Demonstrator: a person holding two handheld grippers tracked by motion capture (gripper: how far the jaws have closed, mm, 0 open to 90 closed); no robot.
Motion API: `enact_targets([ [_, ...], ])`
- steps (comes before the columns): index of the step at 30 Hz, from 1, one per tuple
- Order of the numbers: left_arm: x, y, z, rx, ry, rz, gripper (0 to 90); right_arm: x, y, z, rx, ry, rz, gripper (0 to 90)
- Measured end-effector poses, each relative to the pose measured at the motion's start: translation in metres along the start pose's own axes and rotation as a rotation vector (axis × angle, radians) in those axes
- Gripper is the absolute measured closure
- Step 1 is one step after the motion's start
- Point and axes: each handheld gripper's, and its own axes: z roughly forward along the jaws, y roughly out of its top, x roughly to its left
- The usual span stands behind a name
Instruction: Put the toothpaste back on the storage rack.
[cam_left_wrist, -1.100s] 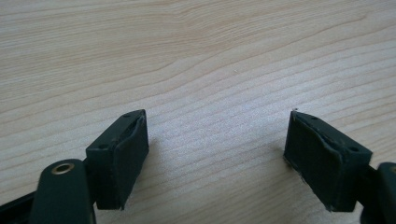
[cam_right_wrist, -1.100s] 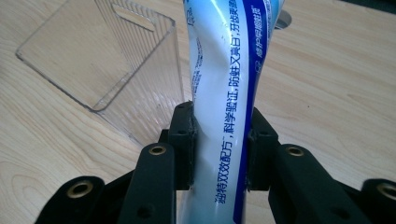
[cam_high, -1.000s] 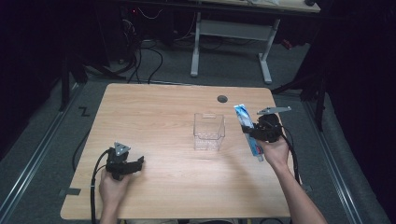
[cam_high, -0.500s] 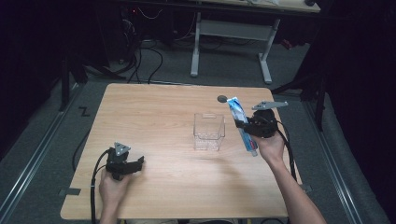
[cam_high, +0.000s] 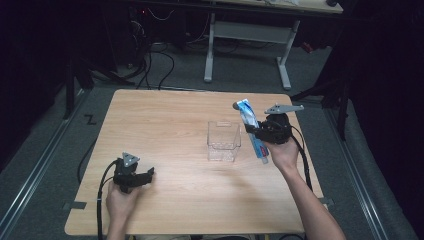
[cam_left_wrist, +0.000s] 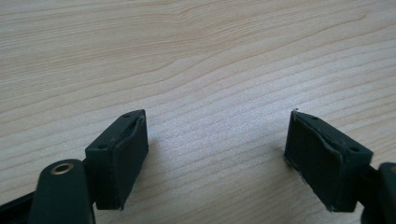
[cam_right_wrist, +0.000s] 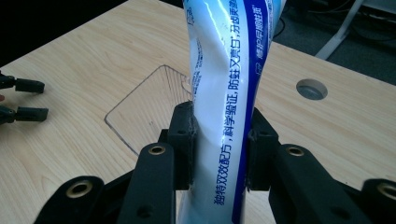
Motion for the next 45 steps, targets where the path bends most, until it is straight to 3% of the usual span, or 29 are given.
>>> enact_targets([
  [23,0.0,0.0,0.0,0.0,0.0,0.001,21.6,0.019,0.03,0.012,-0.07,0.04,-0.048,68.9],
  [45,0.0,0.0,0.0,0.001,0.0,0.001,21.6,0.033,0.059,0.035,-0.093,0.081,-0.078,68.9],
])
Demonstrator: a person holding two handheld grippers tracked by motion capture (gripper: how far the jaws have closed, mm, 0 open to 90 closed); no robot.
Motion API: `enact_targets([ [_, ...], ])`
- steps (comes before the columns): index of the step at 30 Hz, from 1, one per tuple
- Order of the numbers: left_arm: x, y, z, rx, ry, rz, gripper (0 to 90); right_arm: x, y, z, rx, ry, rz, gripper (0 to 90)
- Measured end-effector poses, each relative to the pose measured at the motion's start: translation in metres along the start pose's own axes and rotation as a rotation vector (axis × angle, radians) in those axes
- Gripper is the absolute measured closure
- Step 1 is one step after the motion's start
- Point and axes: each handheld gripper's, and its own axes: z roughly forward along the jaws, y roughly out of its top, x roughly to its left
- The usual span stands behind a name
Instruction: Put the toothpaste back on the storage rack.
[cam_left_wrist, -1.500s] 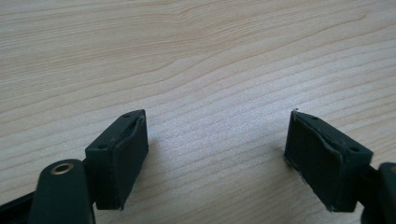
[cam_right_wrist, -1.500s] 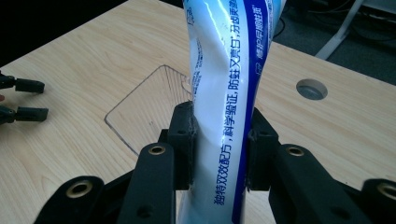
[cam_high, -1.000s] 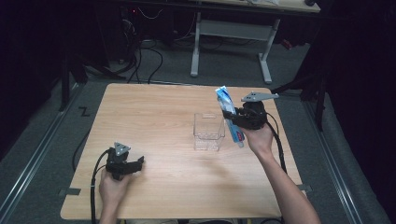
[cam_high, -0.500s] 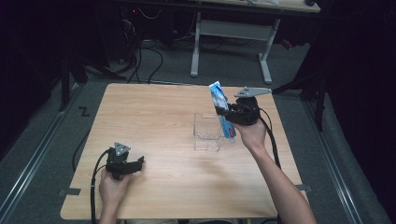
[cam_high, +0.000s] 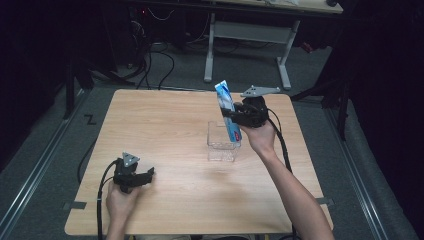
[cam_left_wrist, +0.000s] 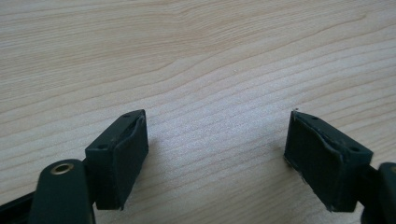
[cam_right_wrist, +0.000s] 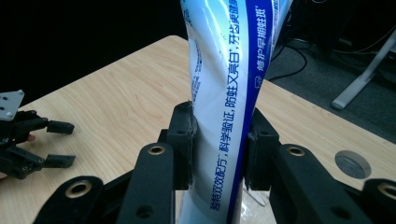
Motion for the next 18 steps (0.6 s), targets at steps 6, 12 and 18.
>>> enact_targets([
  [6,0.0,0.0,0.0,-0.001,0.0,0.0,21.6,-0.001,0.003,0.009,0.013,-0.025,-0.009,68.9],
  [12,0.0,0.0,0.0,-0.001,0.0,0.0,21.6,-0.008,-0.003,0.017,0.024,-0.048,0.008,69.1],
  [18,0.0,0.0,0.0,-0.001,0.001,0.0,21.6,-0.013,-0.01,0.021,0.035,-0.058,0.033,69.2],
])
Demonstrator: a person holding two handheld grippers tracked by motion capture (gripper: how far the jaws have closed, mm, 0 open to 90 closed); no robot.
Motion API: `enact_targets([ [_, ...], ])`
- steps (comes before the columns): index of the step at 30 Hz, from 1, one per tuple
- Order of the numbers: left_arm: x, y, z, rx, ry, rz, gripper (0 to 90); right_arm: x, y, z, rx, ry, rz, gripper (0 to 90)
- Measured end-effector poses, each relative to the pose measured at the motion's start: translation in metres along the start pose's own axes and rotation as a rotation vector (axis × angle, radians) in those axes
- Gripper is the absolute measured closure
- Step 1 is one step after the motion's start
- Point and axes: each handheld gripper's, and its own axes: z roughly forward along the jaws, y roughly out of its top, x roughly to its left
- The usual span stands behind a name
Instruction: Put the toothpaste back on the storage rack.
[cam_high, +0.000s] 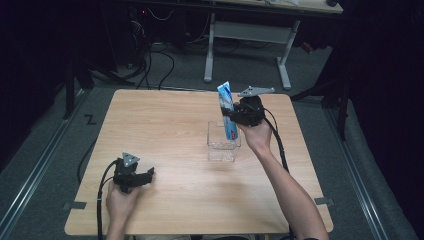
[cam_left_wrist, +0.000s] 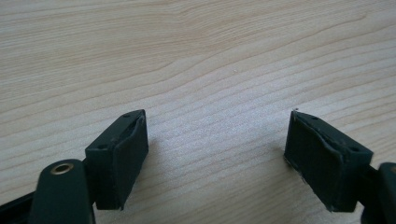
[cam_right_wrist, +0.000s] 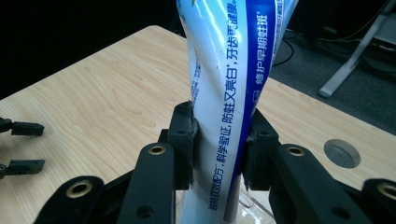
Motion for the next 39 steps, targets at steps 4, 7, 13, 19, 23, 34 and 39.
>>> enact_targets([
  [4,0.0,0.0,0.0,0.0,0.0,0.0,21.6,-0.001,-0.003,0.003,0.005,-0.006,0.003,69.2],
  [7,0.0,0.0,0.0,0.0,0.0,0.0,21.6,-0.002,-0.005,0.005,0.008,-0.007,0.009,69.1],
  [13,0.0,0.0,0.0,0.0,0.0,0.0,21.6,-0.004,-0.009,0.008,0.016,-0.013,0.019,68.9],
  [19,0.0,0.0,0.0,0.0,0.0,0.0,21.6,-0.005,-0.014,0.011,0.033,-0.017,0.016,69.0],
  [23,0.0,0.0,0.0,0.0,0.0,0.0,21.6,-0.006,-0.018,0.011,0.042,-0.02,0.024,69.0],
  [34,0.0,0.0,0.0,0.0,0.0,-0.001,21.6,-0.008,-0.025,0.013,0.064,-0.011,0.042,68.8],
  [39,0.0,0.0,0.0,0.0,-0.001,-0.001,21.6,-0.006,-0.027,0.015,0.073,-0.003,0.042,68.8],
])
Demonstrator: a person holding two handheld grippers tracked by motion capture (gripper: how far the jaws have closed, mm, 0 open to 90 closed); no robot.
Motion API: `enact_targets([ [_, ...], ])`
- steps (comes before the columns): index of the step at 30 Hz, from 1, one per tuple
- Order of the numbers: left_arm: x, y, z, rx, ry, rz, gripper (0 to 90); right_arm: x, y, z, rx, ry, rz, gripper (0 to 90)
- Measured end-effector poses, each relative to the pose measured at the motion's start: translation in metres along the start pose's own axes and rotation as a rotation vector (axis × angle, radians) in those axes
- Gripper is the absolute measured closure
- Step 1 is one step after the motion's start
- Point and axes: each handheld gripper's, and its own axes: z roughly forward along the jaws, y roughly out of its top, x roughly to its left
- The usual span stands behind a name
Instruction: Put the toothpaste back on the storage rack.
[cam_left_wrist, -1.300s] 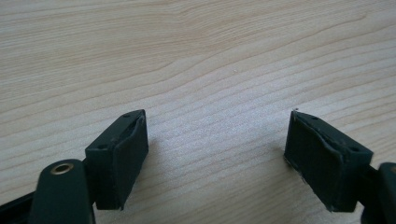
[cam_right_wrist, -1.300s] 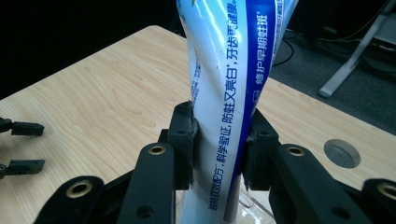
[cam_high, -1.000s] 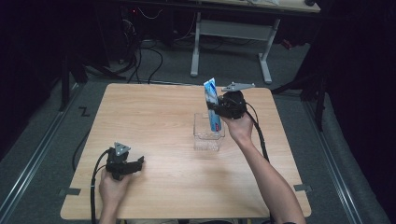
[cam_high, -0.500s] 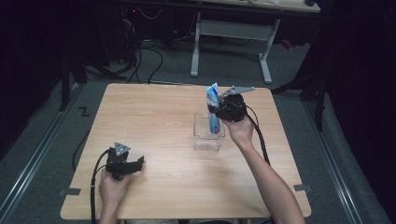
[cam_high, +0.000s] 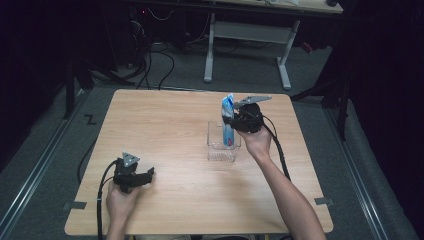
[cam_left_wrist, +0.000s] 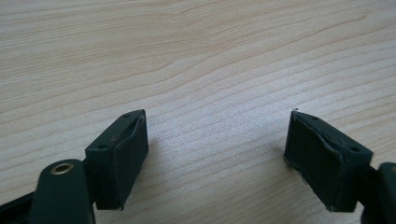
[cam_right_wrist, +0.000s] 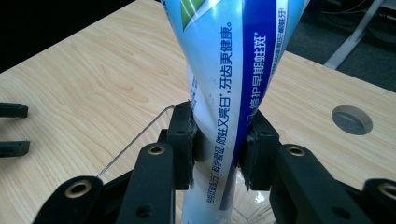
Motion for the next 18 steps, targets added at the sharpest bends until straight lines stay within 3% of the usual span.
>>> enact_targets([
  [18,0.0,0.0,0.0,0.0,0.0,0.0,21.6,-0.002,-0.015,0.003,0.033,-0.011,0.008,68.5],
])
